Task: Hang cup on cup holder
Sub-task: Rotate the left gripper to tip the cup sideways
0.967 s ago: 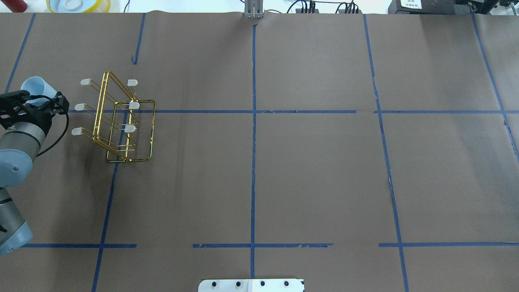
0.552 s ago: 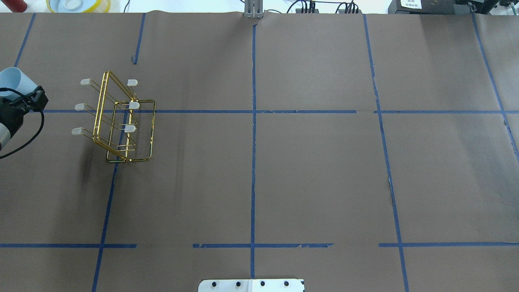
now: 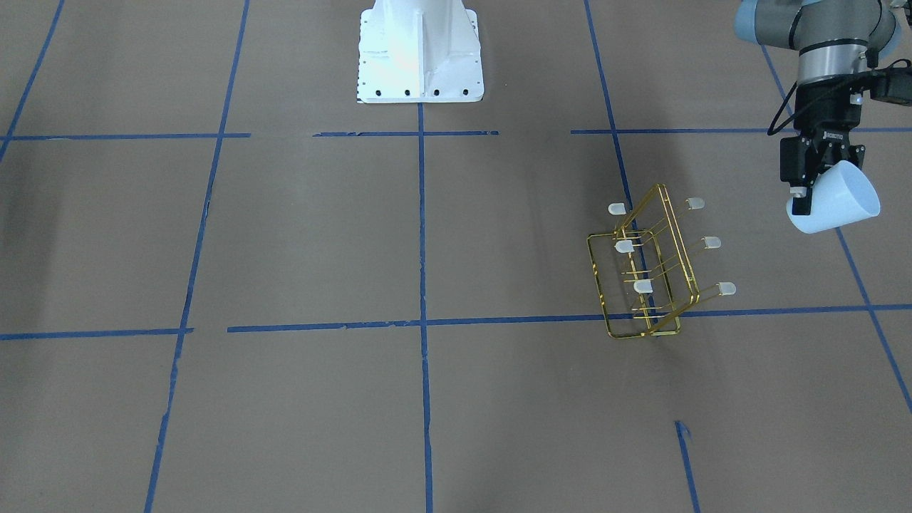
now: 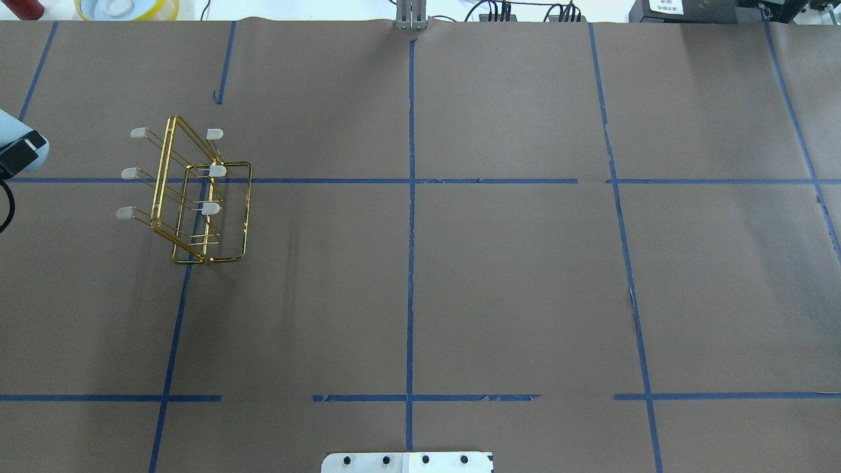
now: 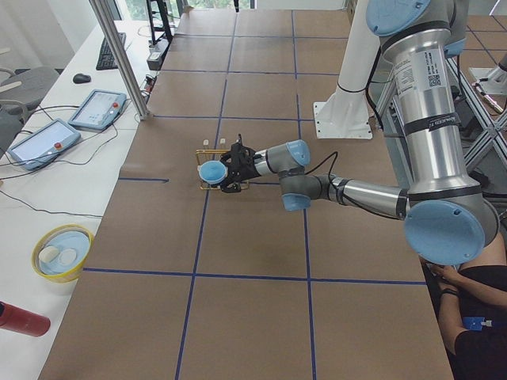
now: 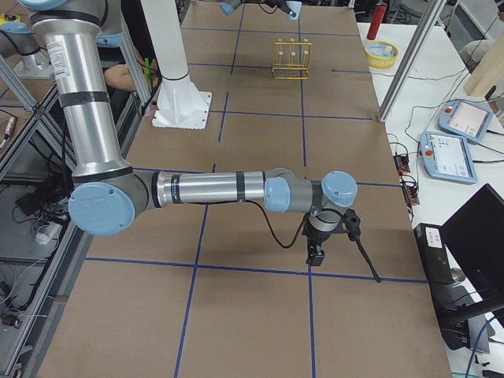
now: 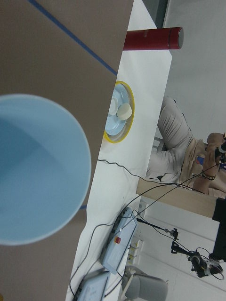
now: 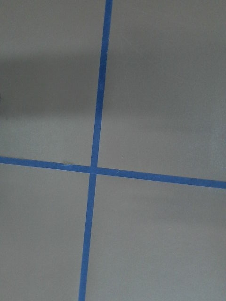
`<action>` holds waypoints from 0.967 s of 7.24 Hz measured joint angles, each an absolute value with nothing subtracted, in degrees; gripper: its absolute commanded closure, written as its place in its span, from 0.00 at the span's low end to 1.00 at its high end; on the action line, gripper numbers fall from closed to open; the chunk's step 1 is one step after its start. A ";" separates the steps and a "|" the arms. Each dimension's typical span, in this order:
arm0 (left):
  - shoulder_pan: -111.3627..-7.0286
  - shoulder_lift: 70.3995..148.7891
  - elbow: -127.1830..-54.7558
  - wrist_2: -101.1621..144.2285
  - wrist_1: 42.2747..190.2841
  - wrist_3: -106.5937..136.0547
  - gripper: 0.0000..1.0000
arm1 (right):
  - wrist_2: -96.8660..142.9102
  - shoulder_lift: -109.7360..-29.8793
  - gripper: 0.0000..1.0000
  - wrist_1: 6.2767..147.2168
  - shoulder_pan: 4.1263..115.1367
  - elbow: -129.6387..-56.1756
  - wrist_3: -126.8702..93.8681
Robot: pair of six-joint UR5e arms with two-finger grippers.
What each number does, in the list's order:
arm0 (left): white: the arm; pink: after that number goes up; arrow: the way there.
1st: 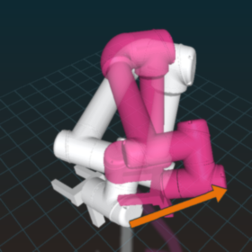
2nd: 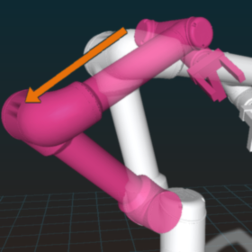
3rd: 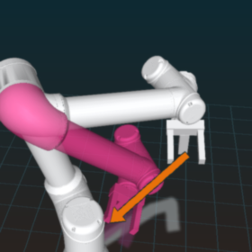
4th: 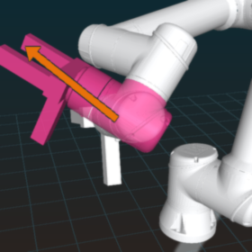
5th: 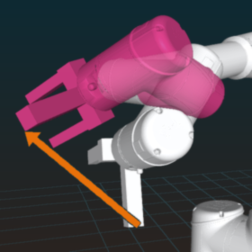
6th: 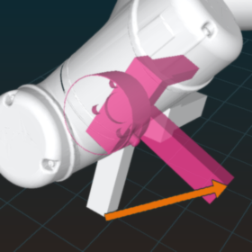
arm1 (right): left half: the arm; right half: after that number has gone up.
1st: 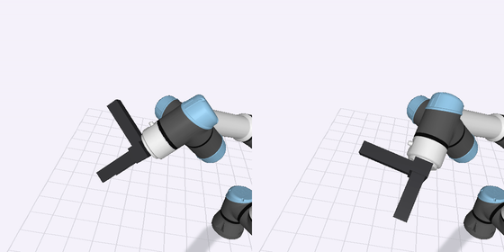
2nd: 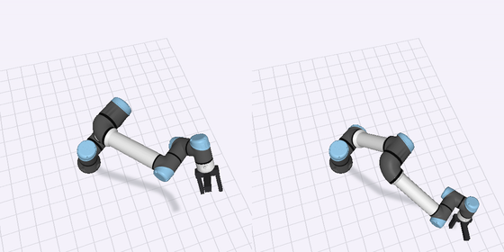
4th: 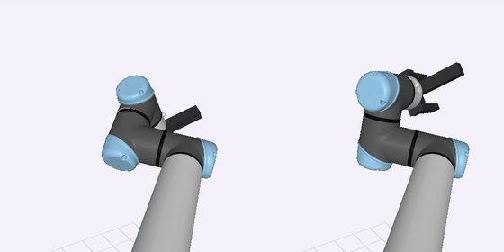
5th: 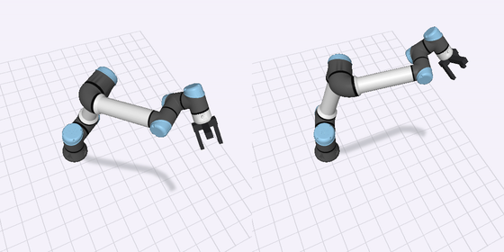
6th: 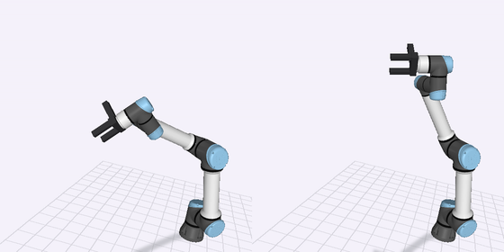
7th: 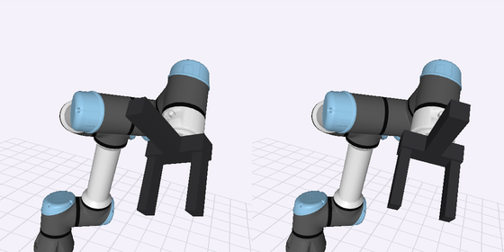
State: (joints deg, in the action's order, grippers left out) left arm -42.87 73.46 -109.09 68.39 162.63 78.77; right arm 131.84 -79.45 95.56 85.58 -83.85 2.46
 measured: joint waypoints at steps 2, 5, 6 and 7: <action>-42.64 71.67 -110.16 70.07 173.17 94.94 1.00 | 131.84 -79.45 0.00 95.59 85.56 -83.85 2.46; -40.20 70.69 -109.38 69.75 184.58 120.08 1.00 | 131.84 -79.45 0.00 95.56 85.53 -83.85 2.46; -38.50 70.64 -109.08 68.45 186.66 127.58 1.00 | 131.84 -79.45 0.00 95.60 85.54 -83.85 2.46; -36.45 70.65 -108.81 65.93 188.64 134.52 1.00 | 131.84 -79.45 0.00 95.60 85.55 -83.85 2.46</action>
State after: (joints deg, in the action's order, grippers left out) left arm -36.45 70.65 -108.81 65.93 188.64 134.52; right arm 131.84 -79.45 95.60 85.55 -83.85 2.46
